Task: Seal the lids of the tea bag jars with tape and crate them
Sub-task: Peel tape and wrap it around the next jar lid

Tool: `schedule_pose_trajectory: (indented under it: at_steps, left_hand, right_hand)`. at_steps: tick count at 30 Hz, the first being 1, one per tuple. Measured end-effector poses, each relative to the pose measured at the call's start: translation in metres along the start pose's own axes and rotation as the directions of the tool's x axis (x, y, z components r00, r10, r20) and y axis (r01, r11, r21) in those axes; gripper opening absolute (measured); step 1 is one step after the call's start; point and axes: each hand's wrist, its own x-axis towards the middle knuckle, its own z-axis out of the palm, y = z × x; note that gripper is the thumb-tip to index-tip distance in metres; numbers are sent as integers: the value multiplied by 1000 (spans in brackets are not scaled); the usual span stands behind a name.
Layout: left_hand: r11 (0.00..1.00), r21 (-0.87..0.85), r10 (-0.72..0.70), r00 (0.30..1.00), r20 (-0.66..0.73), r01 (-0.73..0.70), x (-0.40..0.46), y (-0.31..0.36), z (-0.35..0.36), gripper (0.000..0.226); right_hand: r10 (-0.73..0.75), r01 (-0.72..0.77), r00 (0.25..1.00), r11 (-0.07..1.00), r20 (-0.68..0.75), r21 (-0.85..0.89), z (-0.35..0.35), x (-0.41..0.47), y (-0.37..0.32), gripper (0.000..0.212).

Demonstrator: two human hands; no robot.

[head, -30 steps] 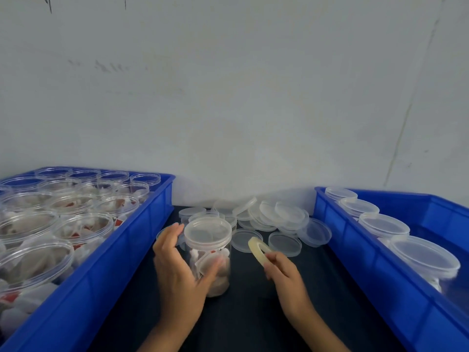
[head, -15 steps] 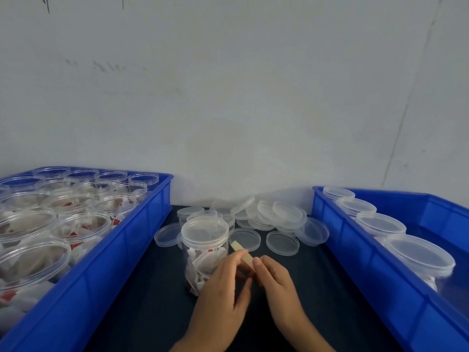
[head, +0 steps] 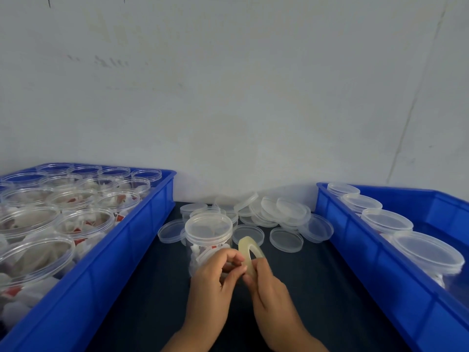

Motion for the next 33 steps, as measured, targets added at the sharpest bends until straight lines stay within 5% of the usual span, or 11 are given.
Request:
schedule_pose_trajectory:
  at_steps: [6,16,24,33]
  left_hand:
    - [999,34,-22,1000,5,22,3,-4,-5,15]
    - [999,-34,-4,999,-41,2,0,1,-5,19]
    - [993,93,68,998,3,-68,2,-3,-3,15]
    - [999,-22,28,998,-54,-29,-1,1,-2,17]
  right_hand:
    - [11,-8,999,998,38,-62,4,-1,-3,1]
    - [-1,2,1000,996,13,-91,6,-1,-5,5]
    - [-37,36,999,997,-8,-71,7,-2,-3,7]
    - [-36,34,999,997,-21,-75,6,-4,-4,8]
